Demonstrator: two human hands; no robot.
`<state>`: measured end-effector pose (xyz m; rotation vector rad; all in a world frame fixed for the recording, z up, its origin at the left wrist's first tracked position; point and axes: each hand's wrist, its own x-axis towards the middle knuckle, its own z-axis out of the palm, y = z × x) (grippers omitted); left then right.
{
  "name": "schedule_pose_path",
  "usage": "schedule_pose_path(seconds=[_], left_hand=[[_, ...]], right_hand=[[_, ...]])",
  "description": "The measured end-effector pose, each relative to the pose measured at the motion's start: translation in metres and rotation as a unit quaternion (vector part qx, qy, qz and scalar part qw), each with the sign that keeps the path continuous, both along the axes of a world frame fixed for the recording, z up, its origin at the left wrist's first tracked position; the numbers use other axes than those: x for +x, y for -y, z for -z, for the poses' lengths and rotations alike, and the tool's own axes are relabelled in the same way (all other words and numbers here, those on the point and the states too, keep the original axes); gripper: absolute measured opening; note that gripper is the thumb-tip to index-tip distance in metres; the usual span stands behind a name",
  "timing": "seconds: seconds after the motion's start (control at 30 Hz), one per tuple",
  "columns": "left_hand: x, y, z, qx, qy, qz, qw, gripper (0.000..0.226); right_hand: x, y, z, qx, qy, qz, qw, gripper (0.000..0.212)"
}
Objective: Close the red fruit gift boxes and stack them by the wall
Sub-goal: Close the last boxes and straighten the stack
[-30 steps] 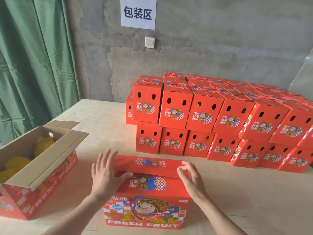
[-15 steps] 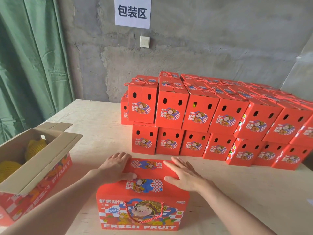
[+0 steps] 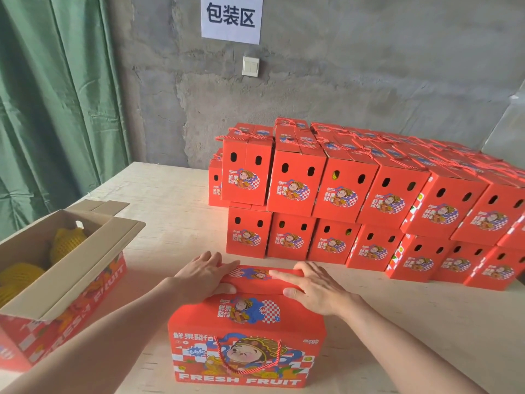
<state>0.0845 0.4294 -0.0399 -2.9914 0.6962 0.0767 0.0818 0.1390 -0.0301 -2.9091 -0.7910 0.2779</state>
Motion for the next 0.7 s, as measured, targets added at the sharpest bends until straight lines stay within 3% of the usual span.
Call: schedule_pose_path(seconds=[0.2,0.3,0.47,0.7], left_hand=[[-0.002,0.000,0.008,-0.029,0.033,-0.007,0.999,0.091],[-0.002,0.000,0.011,-0.042,0.036,-0.015,0.998,0.097],[0.001,-0.002,0.014,-0.045,0.028,-0.016,0.998,0.106],[0.007,-0.018,0.001,-0.033,-0.073,0.027,0.996,0.086]], right_hand=[[-0.003,-0.009,-0.002,-0.033,0.028,0.022,0.999,0.047],[0.001,-0.024,-0.007,-0.077,0.000,0.024,0.997,0.054],[0.002,-0.057,-0.005,-0.056,-0.026,-0.006,0.998,0.051],[0.002,-0.061,0.001,-0.039,-0.013,-0.029,0.999,0.044]])
